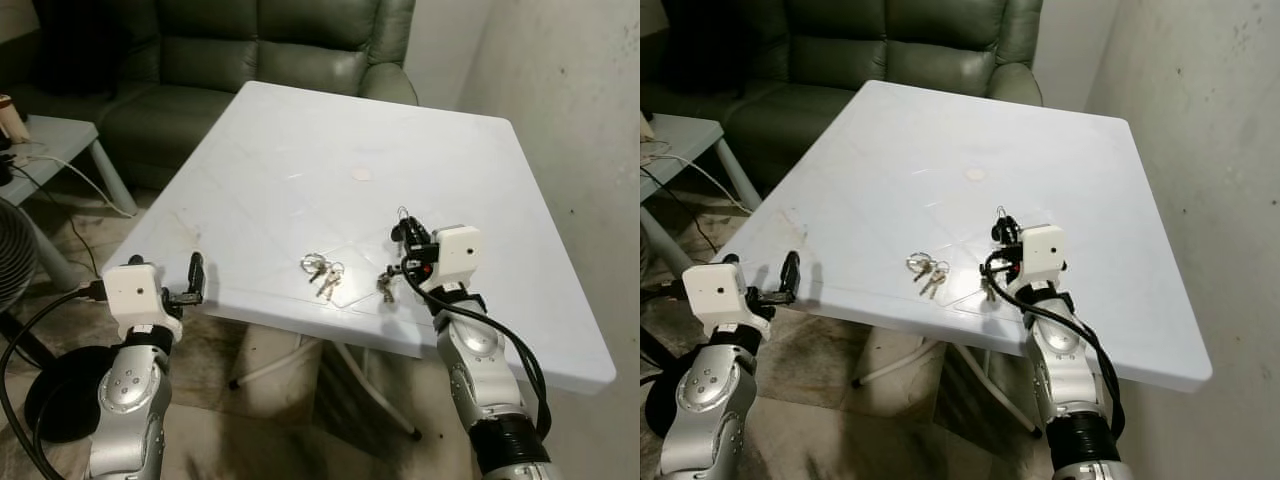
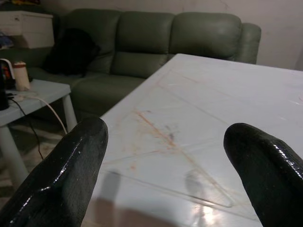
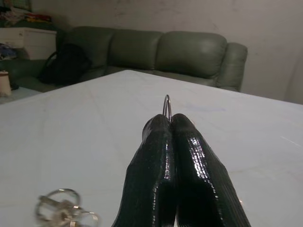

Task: Hang keys on a hook

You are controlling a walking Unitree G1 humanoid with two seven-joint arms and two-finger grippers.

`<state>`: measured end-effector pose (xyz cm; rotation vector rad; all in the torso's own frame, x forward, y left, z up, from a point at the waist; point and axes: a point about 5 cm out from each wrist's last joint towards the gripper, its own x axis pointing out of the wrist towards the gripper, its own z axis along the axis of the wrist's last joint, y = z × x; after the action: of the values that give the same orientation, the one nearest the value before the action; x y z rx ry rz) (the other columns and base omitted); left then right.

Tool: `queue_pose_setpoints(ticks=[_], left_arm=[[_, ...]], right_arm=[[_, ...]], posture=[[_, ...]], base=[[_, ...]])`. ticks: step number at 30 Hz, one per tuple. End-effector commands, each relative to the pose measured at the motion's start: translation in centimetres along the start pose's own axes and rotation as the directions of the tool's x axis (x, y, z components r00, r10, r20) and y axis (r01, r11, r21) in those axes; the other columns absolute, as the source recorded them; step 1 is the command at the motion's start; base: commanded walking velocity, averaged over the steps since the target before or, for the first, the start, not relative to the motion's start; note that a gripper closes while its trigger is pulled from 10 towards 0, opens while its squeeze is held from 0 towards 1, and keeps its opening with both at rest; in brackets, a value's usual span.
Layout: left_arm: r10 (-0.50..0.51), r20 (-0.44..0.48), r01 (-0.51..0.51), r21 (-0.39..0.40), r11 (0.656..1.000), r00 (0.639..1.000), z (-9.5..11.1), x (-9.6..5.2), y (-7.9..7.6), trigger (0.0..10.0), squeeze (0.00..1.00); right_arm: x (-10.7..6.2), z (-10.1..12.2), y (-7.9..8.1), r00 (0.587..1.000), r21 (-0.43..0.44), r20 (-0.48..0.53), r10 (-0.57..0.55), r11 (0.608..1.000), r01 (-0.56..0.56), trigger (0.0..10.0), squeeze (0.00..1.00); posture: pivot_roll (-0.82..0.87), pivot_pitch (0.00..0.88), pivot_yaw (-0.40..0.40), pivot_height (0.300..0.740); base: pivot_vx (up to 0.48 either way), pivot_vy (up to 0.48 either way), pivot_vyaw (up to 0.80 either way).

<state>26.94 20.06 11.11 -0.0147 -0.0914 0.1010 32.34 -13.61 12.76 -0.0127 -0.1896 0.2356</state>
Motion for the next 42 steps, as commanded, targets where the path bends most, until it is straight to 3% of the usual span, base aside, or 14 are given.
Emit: queue_pose_setpoints(ticks=[1,42], left_arm=[[-0.004,0.003,0.004,0.000,1.000,1.000,0.03,0.19,-0.07,10.0,0.00],[0.002,-0.001,-0.002,-0.018,1.000,1.000,-0.22,0.17,-0.14,10.0,0.00]], right_arm=[[0.05,0.02,-0.09,1.000,-0.007,0.000,0.006,1.000,-0.006,10.0,0.00],[-0.21,0.04,-0.31,1.000,-0.018,-0.008,0.015,1.000,-0.015,10.0,0.00]], posture=[[0.02,0.024,-0.045,0.740],[0.02,0.029,-0.060,0.740]], base=[[0.000,0.251,0.00],[0.000,0.320,0.00]])
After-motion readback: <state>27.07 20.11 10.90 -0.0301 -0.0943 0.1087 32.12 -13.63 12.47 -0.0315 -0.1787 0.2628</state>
